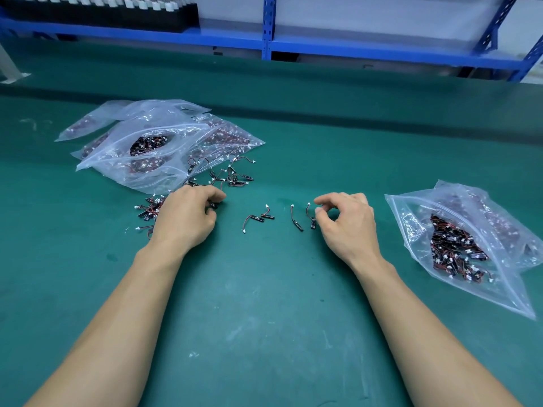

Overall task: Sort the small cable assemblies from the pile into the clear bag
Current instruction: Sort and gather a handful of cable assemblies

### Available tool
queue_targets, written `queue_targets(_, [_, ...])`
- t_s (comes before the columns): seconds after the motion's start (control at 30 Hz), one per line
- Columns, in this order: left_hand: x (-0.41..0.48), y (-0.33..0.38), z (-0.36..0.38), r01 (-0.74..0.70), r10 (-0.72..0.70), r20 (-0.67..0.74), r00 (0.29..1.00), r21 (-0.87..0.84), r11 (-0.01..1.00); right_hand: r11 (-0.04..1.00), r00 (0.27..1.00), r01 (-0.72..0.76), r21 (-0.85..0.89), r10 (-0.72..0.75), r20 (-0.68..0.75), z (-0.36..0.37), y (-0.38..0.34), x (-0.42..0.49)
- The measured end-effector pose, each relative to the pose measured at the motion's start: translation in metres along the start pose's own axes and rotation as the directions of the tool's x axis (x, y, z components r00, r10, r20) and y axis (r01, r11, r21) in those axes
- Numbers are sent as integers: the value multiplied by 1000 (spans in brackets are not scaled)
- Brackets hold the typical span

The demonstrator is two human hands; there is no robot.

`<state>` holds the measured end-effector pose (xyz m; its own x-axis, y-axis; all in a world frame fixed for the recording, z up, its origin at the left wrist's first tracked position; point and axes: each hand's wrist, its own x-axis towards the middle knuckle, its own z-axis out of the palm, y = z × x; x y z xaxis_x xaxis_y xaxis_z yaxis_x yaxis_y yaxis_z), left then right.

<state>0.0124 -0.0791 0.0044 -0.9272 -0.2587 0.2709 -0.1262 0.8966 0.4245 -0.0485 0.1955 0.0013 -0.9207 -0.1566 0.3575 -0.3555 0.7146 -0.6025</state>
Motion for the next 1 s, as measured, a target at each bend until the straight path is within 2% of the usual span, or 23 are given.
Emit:
queue_targets(0.3, [1,-1,0,0,-1,-21,1000,-50,999,1000,1000,1,15,-1,14,1,-1,-1])
queue_targets(0.47, [-3,10,1,-76,76,7,997,-45,996,1000,1000,6,17,-7,16,2,-3,-1])
queue_targets(0.6, [-3,9,-1,17,-20,-111,994,-24,1000,1000,1000,8,21,-8,13,1,-2,-2])
queue_targets(0.7, [-3,6,0,37,-39,-63,997,-25,999,1000,1000,8,15,-9,15,1,-3,-1])
queue_targets(0.87, [-3,11,0,-108,108,2,994,-38,993,1000,1000,13,16,-13,21,2,-2,-2])
queue_targets(1.0, [-5,13,1,-206,211,40,977,-113,972,1000,1000,21,10,-21,24,2,-3,-2])
